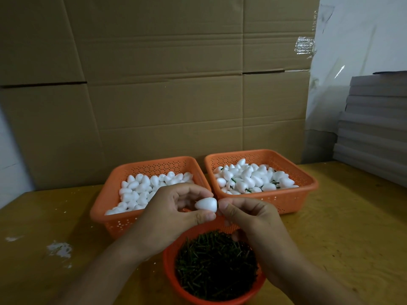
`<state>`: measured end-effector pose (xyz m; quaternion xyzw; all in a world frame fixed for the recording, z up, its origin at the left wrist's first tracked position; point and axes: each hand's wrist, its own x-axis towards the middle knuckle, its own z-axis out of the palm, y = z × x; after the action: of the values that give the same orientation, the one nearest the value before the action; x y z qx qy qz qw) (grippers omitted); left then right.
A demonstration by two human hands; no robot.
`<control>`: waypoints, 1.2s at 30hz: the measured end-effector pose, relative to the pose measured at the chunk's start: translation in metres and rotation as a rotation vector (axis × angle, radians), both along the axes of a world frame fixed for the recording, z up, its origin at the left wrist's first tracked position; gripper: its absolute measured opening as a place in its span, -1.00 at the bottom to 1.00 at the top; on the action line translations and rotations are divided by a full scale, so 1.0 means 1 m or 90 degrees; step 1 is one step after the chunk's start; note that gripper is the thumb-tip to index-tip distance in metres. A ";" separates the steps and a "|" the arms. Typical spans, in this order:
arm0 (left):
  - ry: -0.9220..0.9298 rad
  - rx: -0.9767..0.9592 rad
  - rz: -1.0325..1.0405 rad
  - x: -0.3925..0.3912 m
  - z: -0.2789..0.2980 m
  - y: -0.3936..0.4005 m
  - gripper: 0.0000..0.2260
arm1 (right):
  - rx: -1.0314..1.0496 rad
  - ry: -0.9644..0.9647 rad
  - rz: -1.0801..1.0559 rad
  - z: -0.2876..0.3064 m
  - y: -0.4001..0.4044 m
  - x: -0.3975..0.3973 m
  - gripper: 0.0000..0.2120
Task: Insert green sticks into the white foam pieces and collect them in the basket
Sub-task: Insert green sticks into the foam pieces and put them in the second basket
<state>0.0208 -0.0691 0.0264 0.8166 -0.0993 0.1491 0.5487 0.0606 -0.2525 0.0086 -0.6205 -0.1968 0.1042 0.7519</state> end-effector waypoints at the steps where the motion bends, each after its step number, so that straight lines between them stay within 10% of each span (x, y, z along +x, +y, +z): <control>1: 0.000 0.001 0.001 0.000 0.000 0.000 -0.71 | -0.006 0.003 0.001 0.000 0.000 0.000 -0.89; 36: 0.122 -0.165 -0.076 -0.004 0.006 0.000 -0.68 | -0.108 -0.109 0.065 0.001 0.001 -0.010 -0.82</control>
<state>0.0170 -0.0695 0.0326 0.7422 -0.0747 0.0491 0.6642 0.0504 -0.2517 0.0098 -0.6774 -0.2821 0.1054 0.6711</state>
